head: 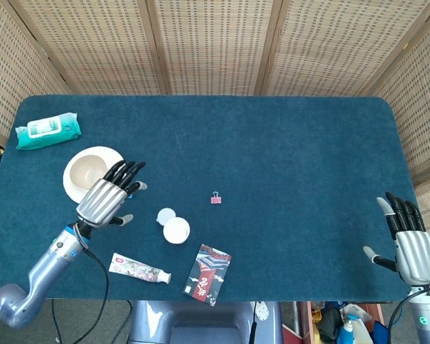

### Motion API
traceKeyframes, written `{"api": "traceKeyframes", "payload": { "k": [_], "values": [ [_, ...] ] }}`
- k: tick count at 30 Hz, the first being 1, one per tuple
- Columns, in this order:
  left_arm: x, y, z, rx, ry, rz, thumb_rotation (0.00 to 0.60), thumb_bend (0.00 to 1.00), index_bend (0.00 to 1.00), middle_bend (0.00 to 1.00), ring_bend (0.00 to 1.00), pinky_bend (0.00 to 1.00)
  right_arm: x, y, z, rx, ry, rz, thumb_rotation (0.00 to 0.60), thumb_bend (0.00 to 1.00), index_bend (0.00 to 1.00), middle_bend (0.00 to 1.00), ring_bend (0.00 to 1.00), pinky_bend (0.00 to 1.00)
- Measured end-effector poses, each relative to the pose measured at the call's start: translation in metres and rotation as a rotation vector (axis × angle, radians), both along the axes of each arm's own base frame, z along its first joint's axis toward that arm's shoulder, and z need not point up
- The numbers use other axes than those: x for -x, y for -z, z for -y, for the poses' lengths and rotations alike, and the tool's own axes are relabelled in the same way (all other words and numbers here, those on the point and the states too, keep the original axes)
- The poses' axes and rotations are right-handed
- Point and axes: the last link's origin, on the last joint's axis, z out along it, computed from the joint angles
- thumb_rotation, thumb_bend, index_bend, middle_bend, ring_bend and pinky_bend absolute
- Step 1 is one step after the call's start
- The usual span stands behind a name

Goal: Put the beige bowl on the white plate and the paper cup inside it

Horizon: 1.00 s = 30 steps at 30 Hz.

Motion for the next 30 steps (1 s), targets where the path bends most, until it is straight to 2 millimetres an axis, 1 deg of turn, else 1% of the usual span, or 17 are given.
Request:
{"api": "traceKeyframes", "payload": {
  "k": [4,7,11,19,24,30],
  "values": [
    [-0.008,0.021,0.010,0.055,0.033,-0.004,0.600,0.13,0.38,0.00,0.00,0.06,0.000,-0.001,0.000,0.010,0.003,0.001,0.600,0.15,0.00,0.00,0.00,0.00],
    [-0.013,0.033,0.016,0.084,0.055,-0.007,0.600,0.15,0.41,0.00,0.00,0.06,0.001,-0.002,0.000,0.016,0.006,0.004,0.600,0.15,0.00,0.00,0.00,0.00],
    [-0.020,0.047,0.021,0.111,0.078,-0.019,0.600,0.15,0.43,0.00,0.00,0.06,0.002,-0.004,0.000,0.022,0.010,0.009,0.600,0.15,0.00,0.00,0.00,0.00],
    [-0.023,0.060,0.026,0.132,0.092,-0.053,0.600,0.16,0.47,0.00,0.00,0.06,0.004,-0.007,0.000,0.031,0.015,0.020,0.600,0.15,0.00,0.00,0.00,0.00],
    [-0.021,0.068,0.024,0.142,0.083,-0.066,0.600,0.17,0.47,0.00,0.00,0.06,0.004,-0.007,0.000,0.029,0.018,0.023,0.600,0.15,0.00,0.00,0.00,0.00],
    [-0.024,0.082,0.020,0.154,0.080,-0.078,0.600,0.20,0.48,0.01,0.00,0.06,0.006,-0.008,0.001,0.034,0.023,0.030,0.600,0.15,0.00,0.00,0.00,0.00]
  ]
}}
